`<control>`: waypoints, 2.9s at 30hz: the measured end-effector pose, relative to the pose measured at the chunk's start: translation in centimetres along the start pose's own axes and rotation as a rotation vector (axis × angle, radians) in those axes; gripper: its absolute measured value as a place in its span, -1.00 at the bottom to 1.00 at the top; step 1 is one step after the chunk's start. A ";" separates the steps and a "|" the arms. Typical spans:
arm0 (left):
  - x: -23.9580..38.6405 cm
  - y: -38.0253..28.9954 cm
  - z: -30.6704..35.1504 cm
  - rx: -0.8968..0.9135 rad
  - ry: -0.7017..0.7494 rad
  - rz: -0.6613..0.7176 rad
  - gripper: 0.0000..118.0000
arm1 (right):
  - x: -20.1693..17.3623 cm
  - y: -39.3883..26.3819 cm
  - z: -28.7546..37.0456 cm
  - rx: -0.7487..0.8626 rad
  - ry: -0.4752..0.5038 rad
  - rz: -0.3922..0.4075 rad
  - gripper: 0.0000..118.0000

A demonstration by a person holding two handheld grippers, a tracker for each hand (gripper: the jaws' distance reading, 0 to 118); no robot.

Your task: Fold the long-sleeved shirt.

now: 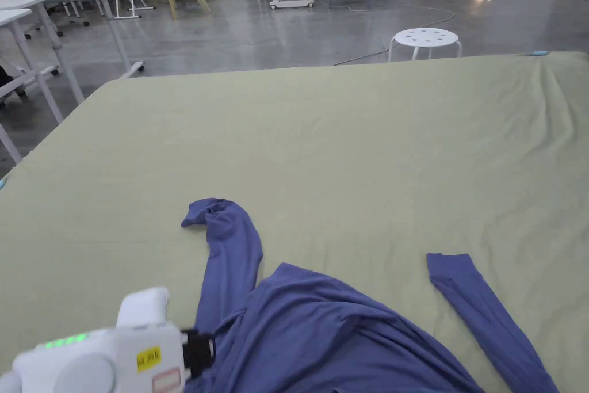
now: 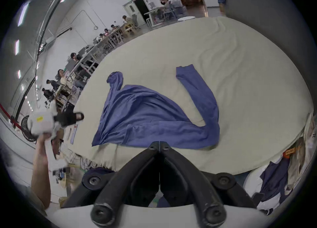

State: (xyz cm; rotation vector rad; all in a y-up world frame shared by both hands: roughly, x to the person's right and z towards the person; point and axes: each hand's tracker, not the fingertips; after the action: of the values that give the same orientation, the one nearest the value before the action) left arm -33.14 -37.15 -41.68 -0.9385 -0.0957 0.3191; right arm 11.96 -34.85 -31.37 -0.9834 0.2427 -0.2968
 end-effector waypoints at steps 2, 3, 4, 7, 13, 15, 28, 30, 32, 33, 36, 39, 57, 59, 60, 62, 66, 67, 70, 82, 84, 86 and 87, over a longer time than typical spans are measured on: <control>-0.6 4.4 -4.0 0.000 0.054 -0.016 1.00 | 0.7 0.1 -0.4 -0.006 -0.021 -0.005 -1.00; -1.1 6.3 -6.3 -0.027 0.085 -0.014 0.94 | 1.0 0.2 -0.6 -0.008 -0.029 -0.013 -1.00; -1.4 8.2 -8.0 0.009 0.126 -0.042 0.93 | 1.3 0.5 -0.9 -0.018 -0.040 -0.031 -1.00; -2.4 13.7 -17.9 -0.088 0.232 -0.029 0.93 | 2.5 0.7 -1.8 -0.039 -0.058 -0.068 -1.00; -3.1 13.4 -24.4 -0.199 0.271 -0.021 0.68 | 4.5 1.6 -3.7 -0.073 -0.113 -0.102 -1.00; -1.8 12.2 -24.2 -0.183 0.322 -0.179 0.70 | 5.2 2.0 -4.2 -0.091 -0.118 -0.112 -1.00; -1.3 14.4 -14.3 -0.114 0.266 -0.184 -0.97 | 10.9 3.5 -13.0 -0.297 -0.251 -0.297 0.58; -2.0 14.1 -11.7 -0.068 0.303 -0.191 -0.97 | 9.8 2.5 -14.1 -0.319 -0.301 -0.210 -0.11; -3.0 14.0 -9.2 -0.054 0.302 -0.184 -0.97 | 8.6 2.2 -13.8 -0.286 -0.386 -0.072 -0.56; -3.1 13.1 -7.7 -0.044 0.299 -0.176 -0.97 | 8.3 2.4 -13.4 -0.275 -0.346 -0.112 -0.89; -5.0 11.8 -2.4 -0.004 0.311 -0.137 -0.97 | 7.2 2.9 -11.7 -0.244 -0.289 -0.105 -0.89; -6.7 10.7 2.8 0.019 0.272 -0.049 -0.97 | 6.0 3.8 -8.2 -0.111 -0.192 -0.066 -0.89; 0.0 24.8 20.8 0.224 0.178 0.024 -0.97 | -4.4 33.7 15.5 0.452 -0.166 0.066 -0.90; 1.3 27.7 20.4 0.224 0.183 0.026 -0.97 | -5.2 38.1 15.7 0.444 -0.230 0.052 -0.90; 1.9 28.9 20.1 0.225 0.189 0.040 -0.97 | -5.3 39.9 15.7 0.437 -0.241 0.040 -0.90; 3.1 31.4 19.3 0.225 0.206 0.026 -0.97 | -5.9 43.6 15.4 0.427 -0.278 -0.006 -0.90; 5.0 35.6 17.4 0.262 0.266 0.010 -0.97 | -6.6 48.5 14.4 0.440 -0.312 -0.036 -0.90; 5.2 36.4 16.9 0.272 0.259 0.020 -0.97 | -6.7 49.2 14.0 0.441 -0.314 -0.061 -0.90; 5.6 38.3 14.4 0.277 0.243 0.043 -0.97 | -6.5 50.8 11.6 0.428 -0.311 -0.063 -0.90; 0.7 35.8 -2.4 0.142 0.250 0.069 -0.97 | 0.1 47.8 -6.7 0.224 -0.327 -0.030 -0.90; -1.1 32.9 -5.8 0.050 0.240 0.085 -0.97 | 2.2 45.0 -10.6 0.154 -0.307 -0.037 -0.90; -2.8 29.1 -8.8 -0.017 0.239 0.078 -0.97 | 4.3 40.7 -14.1 0.076 -0.283 -0.032 -0.90; -3.5 27.4 -9.9 -0.059 0.241 0.059 -0.97 | 5.1 38.8 -15.4 0.055 -0.276 -0.033 -0.90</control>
State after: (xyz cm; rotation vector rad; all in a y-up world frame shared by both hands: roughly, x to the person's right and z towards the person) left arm -40.51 -30.89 -69.34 -1.0328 0.1444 0.2566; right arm 16.90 -28.43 -72.68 -0.9631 -0.0325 -0.1939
